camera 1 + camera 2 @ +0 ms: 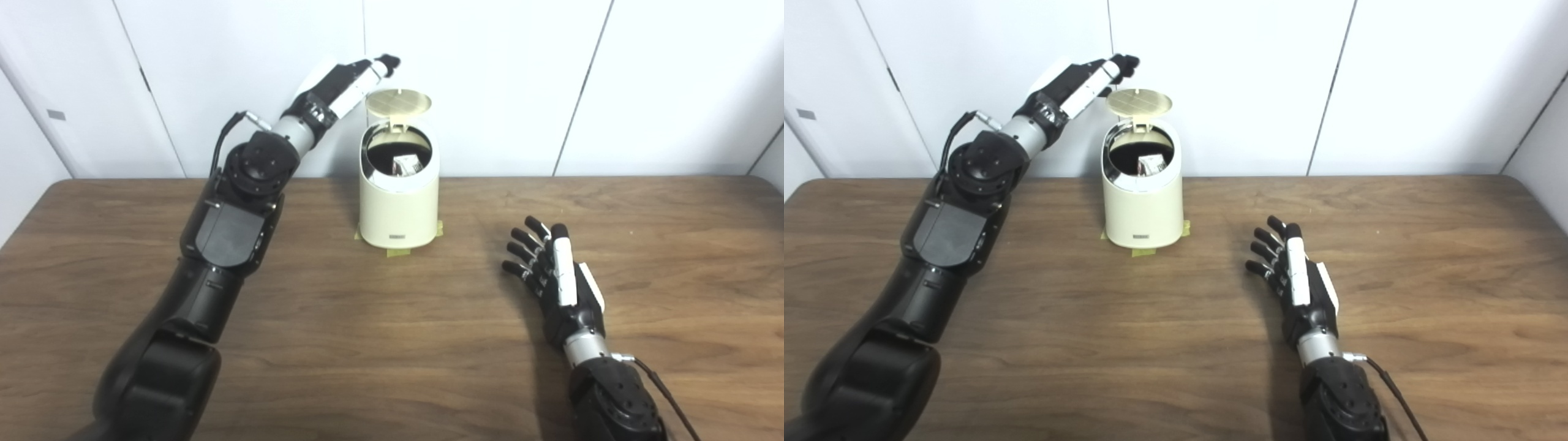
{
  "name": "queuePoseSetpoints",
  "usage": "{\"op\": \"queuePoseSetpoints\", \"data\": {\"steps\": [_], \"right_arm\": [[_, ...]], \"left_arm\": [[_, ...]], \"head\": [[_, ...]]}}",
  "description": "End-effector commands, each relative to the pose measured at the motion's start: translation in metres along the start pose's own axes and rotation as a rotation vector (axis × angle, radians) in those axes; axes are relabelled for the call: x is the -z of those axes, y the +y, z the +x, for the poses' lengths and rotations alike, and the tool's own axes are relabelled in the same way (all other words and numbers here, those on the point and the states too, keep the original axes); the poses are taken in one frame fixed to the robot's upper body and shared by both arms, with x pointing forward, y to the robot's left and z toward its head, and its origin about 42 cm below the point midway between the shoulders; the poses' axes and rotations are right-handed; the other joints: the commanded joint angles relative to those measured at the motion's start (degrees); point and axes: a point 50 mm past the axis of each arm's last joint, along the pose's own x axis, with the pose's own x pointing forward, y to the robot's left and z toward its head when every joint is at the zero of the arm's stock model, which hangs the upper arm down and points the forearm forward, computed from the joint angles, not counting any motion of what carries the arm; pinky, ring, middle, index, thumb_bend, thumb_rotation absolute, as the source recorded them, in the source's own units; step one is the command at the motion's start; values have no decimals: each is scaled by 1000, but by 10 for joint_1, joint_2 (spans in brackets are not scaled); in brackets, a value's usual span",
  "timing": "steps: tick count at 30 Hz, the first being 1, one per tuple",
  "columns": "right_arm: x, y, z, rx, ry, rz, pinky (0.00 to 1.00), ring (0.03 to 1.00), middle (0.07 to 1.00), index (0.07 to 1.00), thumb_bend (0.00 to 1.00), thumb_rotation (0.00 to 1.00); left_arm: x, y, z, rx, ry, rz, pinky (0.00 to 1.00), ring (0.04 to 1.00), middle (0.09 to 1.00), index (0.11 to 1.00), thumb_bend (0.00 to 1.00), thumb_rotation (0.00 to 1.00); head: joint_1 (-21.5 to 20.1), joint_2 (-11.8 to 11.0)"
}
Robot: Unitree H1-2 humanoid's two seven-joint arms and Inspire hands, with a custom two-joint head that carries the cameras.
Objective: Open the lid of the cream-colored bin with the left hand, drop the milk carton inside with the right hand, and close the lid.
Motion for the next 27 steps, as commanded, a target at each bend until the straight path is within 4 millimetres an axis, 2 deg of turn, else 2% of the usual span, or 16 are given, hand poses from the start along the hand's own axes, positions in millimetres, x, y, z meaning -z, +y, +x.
{"op": "queuePoseSetpoints", "data": {"steps": [1, 7, 14, 17, 23, 27], "right_arm": [[-17, 5, 10, -30, -87, 11, 756, 843, 852, 919, 582, 1000], [-14, 7, 11, -25, -76, 8, 761, 839, 844, 920, 585, 1000], [-13, 7, 12, -35, -64, 11, 760, 843, 841, 913, 603, 1000], [-14, 7, 12, -32, -55, 40, 770, 841, 837, 907, 600, 1000], [-15, 6, 11, -30, -34, 114, 778, 837, 836, 902, 583, 1000], [-16, 6, 10, -10, -14, 142, 746, 824, 819, 896, 579, 1000]], "left_arm": [[-34, 25, 9, -30, -101, 108, 905, 906, 867, 875, 490, 1000], [-37, 26, 7, -3, -109, 152, 892, 876, 837, 845, 484, 1000], [-38, 28, -1, 29, -99, 284, 909, 882, 814, 822, 503, 1000], [-38, 28, -6, 31, -97, 351, 867, 857, 802, 811, 498, 1000], [-35, 28, -17, 55, -94, 452, 845, 841, 809, 806, 511, 1000], [-30, 24, -25, 77, -113, 540, 776, 817, 819, 792, 479, 1000]], "head": [[-1, 3], [-2, 5], [-2, 10], [-4, 11], [-10, 9], [-10, 9]]}}
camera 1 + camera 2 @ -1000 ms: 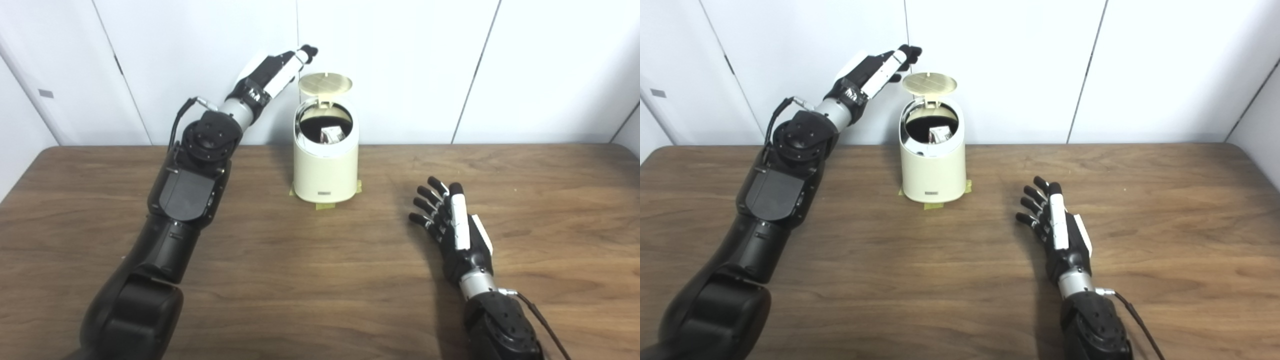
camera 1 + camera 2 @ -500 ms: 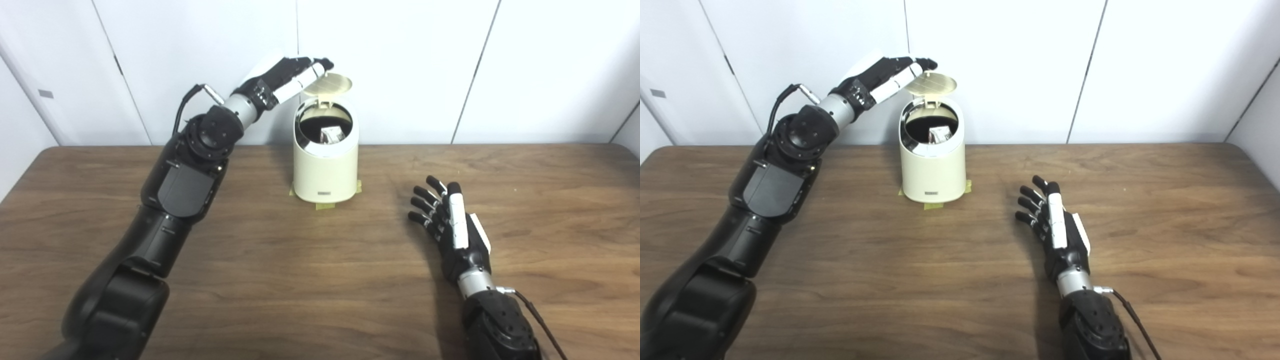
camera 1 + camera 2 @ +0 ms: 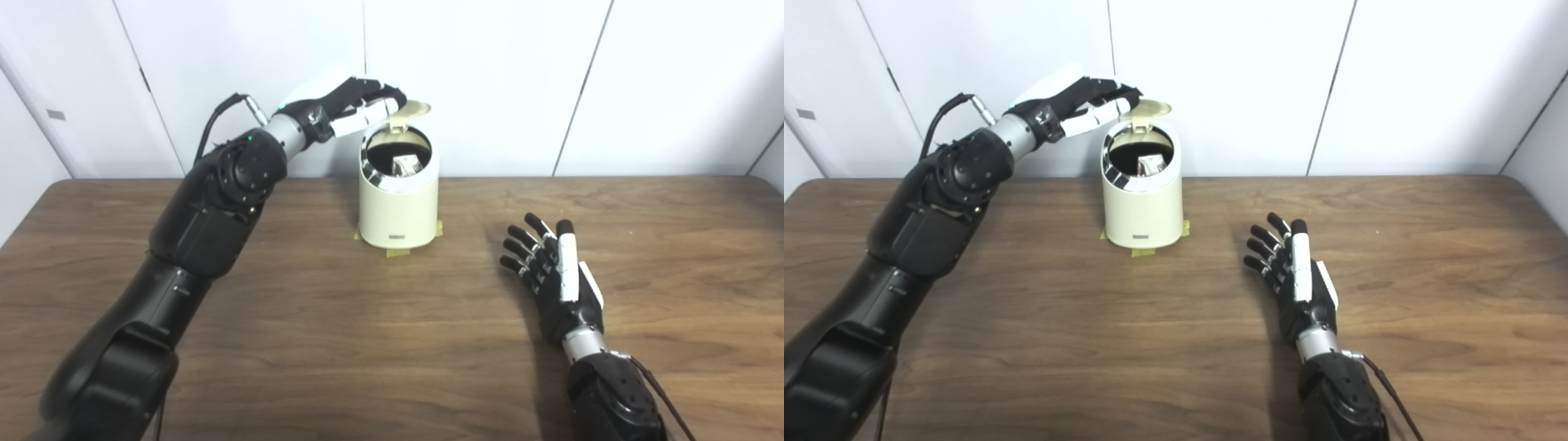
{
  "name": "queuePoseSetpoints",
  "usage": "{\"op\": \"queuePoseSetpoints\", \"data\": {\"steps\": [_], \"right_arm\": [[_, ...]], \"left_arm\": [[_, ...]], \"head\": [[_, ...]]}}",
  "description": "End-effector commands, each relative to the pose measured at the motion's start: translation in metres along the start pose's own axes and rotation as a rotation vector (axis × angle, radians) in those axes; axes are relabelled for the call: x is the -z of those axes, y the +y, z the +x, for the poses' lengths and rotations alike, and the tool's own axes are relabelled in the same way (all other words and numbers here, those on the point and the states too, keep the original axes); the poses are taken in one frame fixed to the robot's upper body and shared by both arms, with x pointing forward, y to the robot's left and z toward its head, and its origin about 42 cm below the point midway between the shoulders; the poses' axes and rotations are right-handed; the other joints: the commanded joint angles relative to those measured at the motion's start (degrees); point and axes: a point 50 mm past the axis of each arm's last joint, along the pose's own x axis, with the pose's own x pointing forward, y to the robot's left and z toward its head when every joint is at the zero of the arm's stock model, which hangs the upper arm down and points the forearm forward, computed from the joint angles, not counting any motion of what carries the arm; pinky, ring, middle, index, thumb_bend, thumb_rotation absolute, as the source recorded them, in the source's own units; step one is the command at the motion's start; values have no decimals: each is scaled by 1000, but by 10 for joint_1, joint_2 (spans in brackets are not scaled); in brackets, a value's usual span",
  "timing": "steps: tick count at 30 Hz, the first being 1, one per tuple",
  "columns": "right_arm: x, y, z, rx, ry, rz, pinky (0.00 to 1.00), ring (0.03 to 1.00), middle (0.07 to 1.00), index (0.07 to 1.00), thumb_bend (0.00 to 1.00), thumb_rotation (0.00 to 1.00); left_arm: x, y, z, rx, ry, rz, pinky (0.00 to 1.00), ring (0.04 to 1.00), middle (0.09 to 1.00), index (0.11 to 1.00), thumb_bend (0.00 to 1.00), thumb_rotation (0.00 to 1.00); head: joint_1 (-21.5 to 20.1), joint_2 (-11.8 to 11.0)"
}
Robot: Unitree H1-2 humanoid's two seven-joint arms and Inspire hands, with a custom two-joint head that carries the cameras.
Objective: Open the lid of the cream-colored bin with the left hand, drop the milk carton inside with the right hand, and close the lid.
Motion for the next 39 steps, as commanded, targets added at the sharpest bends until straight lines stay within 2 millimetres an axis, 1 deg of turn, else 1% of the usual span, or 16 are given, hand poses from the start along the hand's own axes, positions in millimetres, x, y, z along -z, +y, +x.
{"op": "queuePoseSetpoints", "data": {"steps": [1, 4, 8, 11, 17, 21, 27, 31, 33, 35, 39], "right_arm": [[-13, 7, 5, -13, -30, 23, 735, 820, 815, 897, 575, 1000], [-15, 7, 5, -17, -23, 33, 734, 819, 814, 900, 566, 1000], [-15, 8, 5, -24, -27, -4, 736, 820, 812, 896, 567, 1000], [-15, 8, 5, -37, -34, -20, 751, 826, 812, 894, 570, 1000], [-16, 8, 5, -50, -38, -57, 770, 830, 806, 870, 556, 1000], [-16, 9, 5, -56, -41, -85, 790, 826, 791, 829, 555, 1000], [-16, 9, 6, -57, -43, -96, 823, 822, 757, 798, 537, 1000], [-16, 11, 7, -58, -42, -94, 832, 810, 736, 793, 525, 1000], [-17, 12, 7, -56, -41, -99, 826, 802, 725, 788, 523, 1000], [-18, 13, 7, -53, -40, -101, 821, 795, 717, 785, 521, 1000], [-19, 14, 7, -44, -39, -104, 805, 780, 695, 777, 516, 1000]], "left_arm": [[-11, 24, -2, -45, -60, 110, 762, 816, 821, 787, 476, 1000], [-10, 20, -4, -37, -75, 194, 762, 816, 812, 774, 477, 1000], [-3, 12, -6, -8, -93, 268, 748, 811, 802, 763, 498, 1000], [-2, 5, -9, 27, -80, 339, 763, 838, 824, 783, 519, 1000], [4, -9, -15, 76, -97, 457, 834, 874, 838, 810, 504, 1000], [7, -18, -19, 104, -98, 517, 908, 913, 879, 850, 522, 1000], [13, -30, -22, 137, -112, 594, 993, 972, 915, 871, 547, 1000], [13, -34, -24, 137, -127, 632, 1000, 978, 911, 859, 524, 1000], [15, -37, -26, 125, -146, 648, 1000, 968, 897, 836, 522, 1000], [16, -40, -27, 122, -154, 672, 1000, 964, 891, 819, 531, 1000], [14, -45, -28, 149, -156, 777, 1000, 963, 896, 798, 569, 1000]], "head": [[0, 3], [1, 2], [-3, 1], [-4, 1], [-6, 4], [-8, 5], [-10, 9], [-14, 12], [-15, 14], [-15, 15], [-18, 17]]}}
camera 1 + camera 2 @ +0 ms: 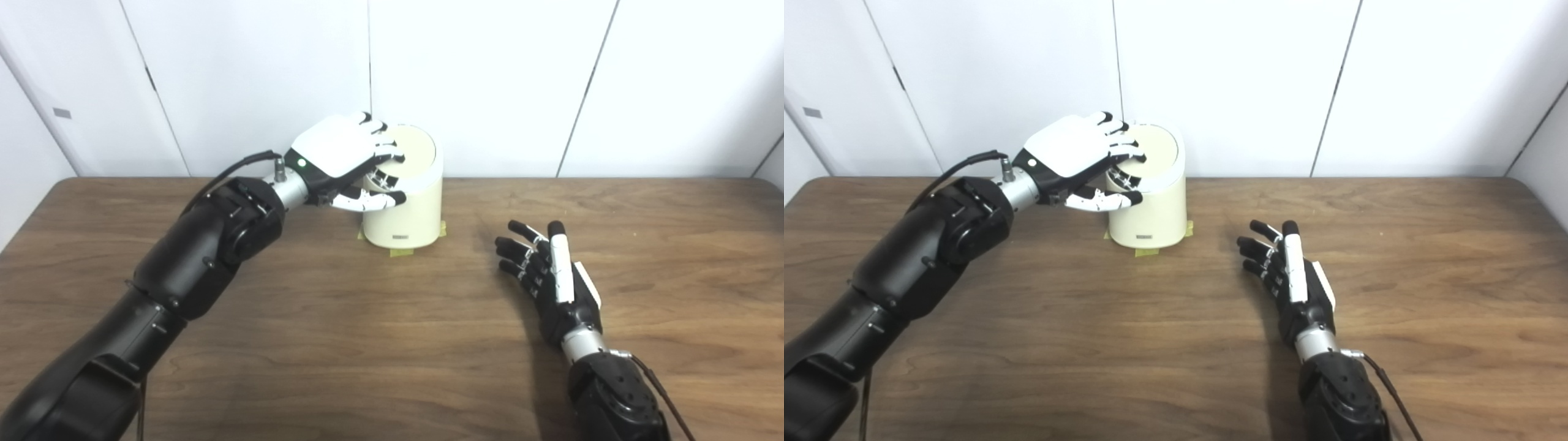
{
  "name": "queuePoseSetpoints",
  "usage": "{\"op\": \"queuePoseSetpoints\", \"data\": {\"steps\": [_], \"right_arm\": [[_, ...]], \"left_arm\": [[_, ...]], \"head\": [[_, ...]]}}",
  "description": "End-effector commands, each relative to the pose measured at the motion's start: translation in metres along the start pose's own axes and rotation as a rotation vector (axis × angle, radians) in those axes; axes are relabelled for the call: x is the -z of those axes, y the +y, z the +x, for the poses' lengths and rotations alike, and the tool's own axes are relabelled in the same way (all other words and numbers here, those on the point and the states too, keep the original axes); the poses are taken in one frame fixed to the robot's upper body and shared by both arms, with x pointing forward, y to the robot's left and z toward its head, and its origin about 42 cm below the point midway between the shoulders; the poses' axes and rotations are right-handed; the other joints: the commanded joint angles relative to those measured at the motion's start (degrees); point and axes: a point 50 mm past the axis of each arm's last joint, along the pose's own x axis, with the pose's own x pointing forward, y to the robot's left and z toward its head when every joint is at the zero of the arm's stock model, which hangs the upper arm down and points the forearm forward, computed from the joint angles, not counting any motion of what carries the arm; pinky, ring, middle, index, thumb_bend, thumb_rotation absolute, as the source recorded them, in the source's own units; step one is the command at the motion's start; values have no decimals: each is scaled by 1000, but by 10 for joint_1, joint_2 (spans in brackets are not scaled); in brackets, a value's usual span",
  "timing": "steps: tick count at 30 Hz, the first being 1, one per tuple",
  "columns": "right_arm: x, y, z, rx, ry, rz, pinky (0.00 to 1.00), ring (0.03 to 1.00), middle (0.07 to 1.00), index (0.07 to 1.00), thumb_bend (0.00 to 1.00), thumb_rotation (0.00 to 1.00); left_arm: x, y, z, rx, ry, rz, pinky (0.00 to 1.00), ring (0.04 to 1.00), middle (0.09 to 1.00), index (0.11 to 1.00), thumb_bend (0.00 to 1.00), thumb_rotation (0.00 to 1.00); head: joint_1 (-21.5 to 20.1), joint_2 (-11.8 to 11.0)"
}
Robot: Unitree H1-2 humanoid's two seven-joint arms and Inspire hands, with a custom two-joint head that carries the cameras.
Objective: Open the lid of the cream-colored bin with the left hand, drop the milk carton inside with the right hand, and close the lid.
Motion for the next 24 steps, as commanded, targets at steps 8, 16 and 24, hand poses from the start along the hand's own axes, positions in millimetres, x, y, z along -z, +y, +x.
{"op": "queuePoseSetpoints", "data": {"steps": [8, 16, 24], "right_arm": [[-22, 10, 6, -12, -61, 2, 810, 778, 693, 779, 517, 1000], [-21, 10, 6, -19, -68, -1, 805, 794, 704, 786, 503, 1000], [-21, 8, 7, -21, -70, 0, 814, 798, 701, 784, 506, 1000]], "left_arm": [[-2, -3, -5, 68, -35, 144, 991, 937, 877, 734, 581, 1000], [9, 13, -8, -4, 33, -152, 981, 921, 865, 788, 539, 1000], [23, 32, -34, -360, 209, -835, 817, 879, 869, 843, 434, 972]], "head": [[-6, 4], [-10, 4], [-10, 2]]}}
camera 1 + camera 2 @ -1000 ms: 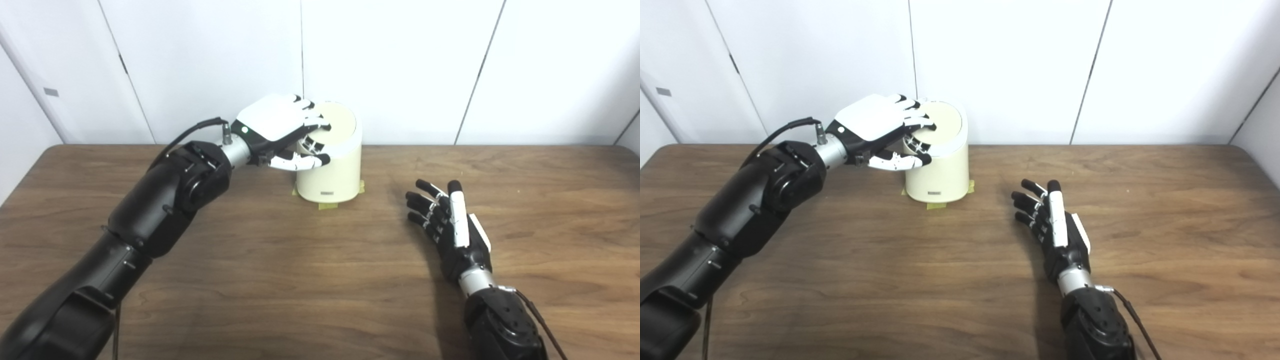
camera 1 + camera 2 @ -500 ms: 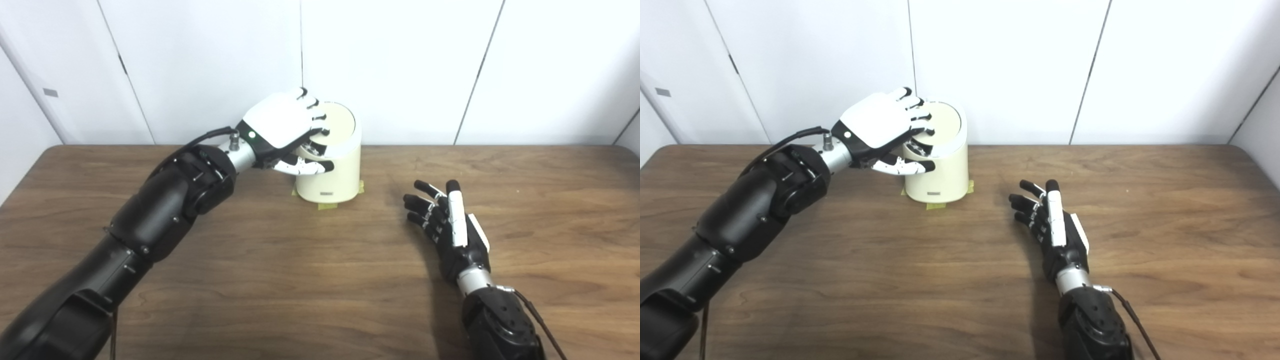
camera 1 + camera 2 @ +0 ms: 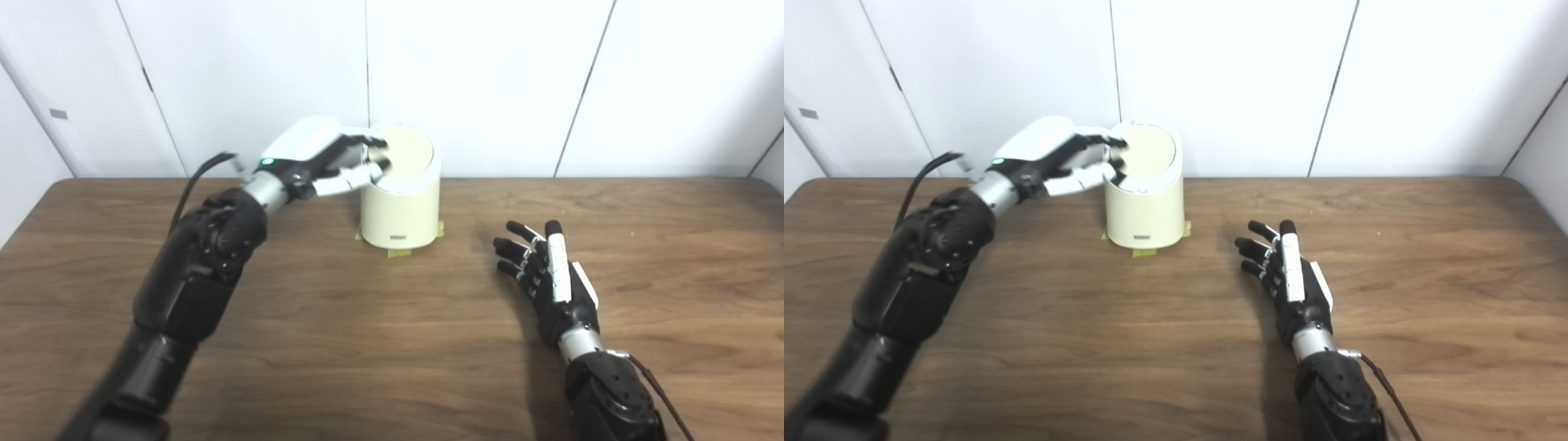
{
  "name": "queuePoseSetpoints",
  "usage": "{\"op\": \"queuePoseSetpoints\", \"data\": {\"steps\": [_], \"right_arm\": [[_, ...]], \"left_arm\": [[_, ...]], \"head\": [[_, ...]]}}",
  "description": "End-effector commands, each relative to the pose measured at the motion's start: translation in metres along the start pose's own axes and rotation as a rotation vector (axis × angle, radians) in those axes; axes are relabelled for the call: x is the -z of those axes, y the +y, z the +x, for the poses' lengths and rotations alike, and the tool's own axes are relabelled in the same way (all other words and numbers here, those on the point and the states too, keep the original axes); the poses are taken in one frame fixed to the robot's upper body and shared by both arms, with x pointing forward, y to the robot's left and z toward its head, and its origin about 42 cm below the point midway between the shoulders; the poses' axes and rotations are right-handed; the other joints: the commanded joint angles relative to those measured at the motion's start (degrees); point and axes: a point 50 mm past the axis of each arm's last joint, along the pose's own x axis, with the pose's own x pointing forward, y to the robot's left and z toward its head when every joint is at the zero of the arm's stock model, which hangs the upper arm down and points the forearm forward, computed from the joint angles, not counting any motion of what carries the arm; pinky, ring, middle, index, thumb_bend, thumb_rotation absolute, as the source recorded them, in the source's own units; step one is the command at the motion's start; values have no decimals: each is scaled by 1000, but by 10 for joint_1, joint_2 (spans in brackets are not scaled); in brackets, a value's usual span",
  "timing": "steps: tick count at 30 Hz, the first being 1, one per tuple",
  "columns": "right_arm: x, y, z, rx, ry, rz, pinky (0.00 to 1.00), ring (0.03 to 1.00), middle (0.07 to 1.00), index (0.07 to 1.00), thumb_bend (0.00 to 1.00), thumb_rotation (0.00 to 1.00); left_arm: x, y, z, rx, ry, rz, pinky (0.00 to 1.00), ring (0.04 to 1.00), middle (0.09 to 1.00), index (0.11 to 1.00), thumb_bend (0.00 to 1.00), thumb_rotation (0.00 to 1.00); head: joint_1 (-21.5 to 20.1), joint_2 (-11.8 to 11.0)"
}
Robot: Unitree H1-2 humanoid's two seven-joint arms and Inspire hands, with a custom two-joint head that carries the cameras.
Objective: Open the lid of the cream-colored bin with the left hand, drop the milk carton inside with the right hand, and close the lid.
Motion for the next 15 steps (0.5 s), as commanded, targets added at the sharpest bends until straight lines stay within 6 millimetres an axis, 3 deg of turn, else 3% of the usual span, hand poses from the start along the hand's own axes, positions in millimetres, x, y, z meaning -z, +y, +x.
{"op": "queuePoseSetpoints", "data": {"steps": [1, 7, 15], "right_arm": [[-19, 5, 7, -33, -77, 2, 816, 798, 702, 783, 508, 1000], [-20, 4, 6, -31, -78, 9, 804, 784, 700, 774, 511, 1000], [-27, 1, -1, -30, -117, -17, 732, 791, 769, 778, 553, 1000]], "left_arm": [[-16, 27, 2, -152, -59, -127, 857, 899, 883, 869, 418, 980], [-7, 20, -22, -323, -43, -423, 845, 879, 885, 904, 460, 980], [16, -27, -87, -392, 76, -683, 878, 889, 892, 916, 454, 987]], "head": [[0, 0], [-1, -1], [-1, 4]]}}
